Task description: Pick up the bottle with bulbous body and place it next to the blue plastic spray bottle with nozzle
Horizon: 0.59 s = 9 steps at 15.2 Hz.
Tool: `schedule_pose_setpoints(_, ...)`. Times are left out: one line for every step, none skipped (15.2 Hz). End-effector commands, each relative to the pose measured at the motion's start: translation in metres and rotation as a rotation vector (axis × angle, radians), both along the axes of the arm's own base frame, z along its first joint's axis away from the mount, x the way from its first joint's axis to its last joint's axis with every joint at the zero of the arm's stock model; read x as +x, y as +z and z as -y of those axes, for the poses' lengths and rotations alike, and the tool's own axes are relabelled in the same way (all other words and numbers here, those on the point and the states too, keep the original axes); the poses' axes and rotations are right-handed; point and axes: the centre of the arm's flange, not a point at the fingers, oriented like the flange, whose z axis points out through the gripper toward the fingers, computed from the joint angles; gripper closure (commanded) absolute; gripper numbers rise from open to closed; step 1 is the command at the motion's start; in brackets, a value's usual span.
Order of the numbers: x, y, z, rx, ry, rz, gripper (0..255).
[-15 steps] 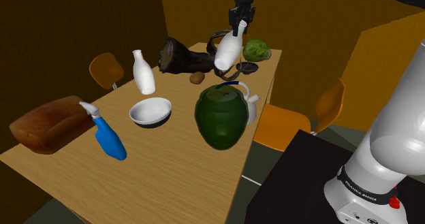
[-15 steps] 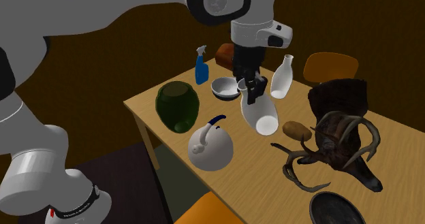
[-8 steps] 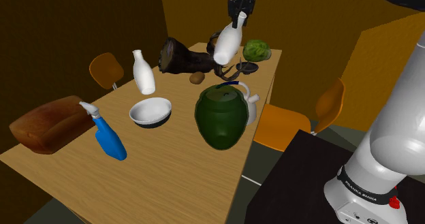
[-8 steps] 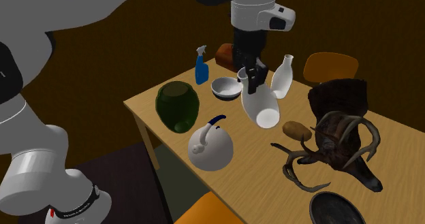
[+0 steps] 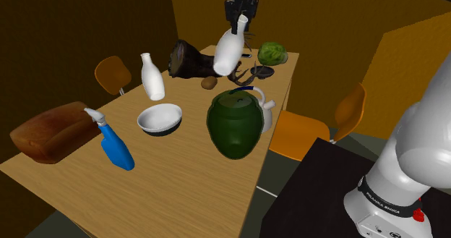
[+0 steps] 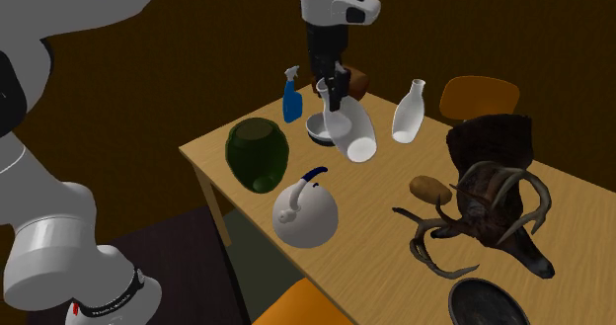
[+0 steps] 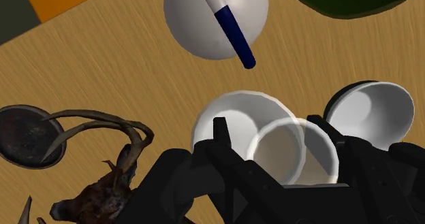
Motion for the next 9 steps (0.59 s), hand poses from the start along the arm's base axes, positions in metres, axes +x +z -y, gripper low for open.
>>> schedule_pose_setpoints(-0.004,0.0,-0.029,0.0,-0.002,0.0,255)
schedule_pose_setpoints(-0.004,0.0,-0.042,0.0,-0.002,0.0,255)
schedule_pose_setpoints(-0.005,0.0,-0.055,0.0,-0.002,0.0,255)
schedule_pose_setpoints(-0.006,0.0,-0.068,0.0,-0.002,0.0,255)
schedule_pose_setpoints(-0.007,0.0,-0.081,0.0,-0.002,0.0,255)
schedule_pose_setpoints(-0.008,0.0,-0.095,0.0,-0.002,0.0,255)
schedule_pose_setpoints(-0.009,0.0,-0.108,0.0,-0.002,0.0,255)
schedule_pose_setpoints(-0.01,0.0,-0.121,0.0,-0.002,0.0,255)
schedule_pose_setpoints(-0.011,0.0,-0.134,0.0,-0.002,0.0,255)
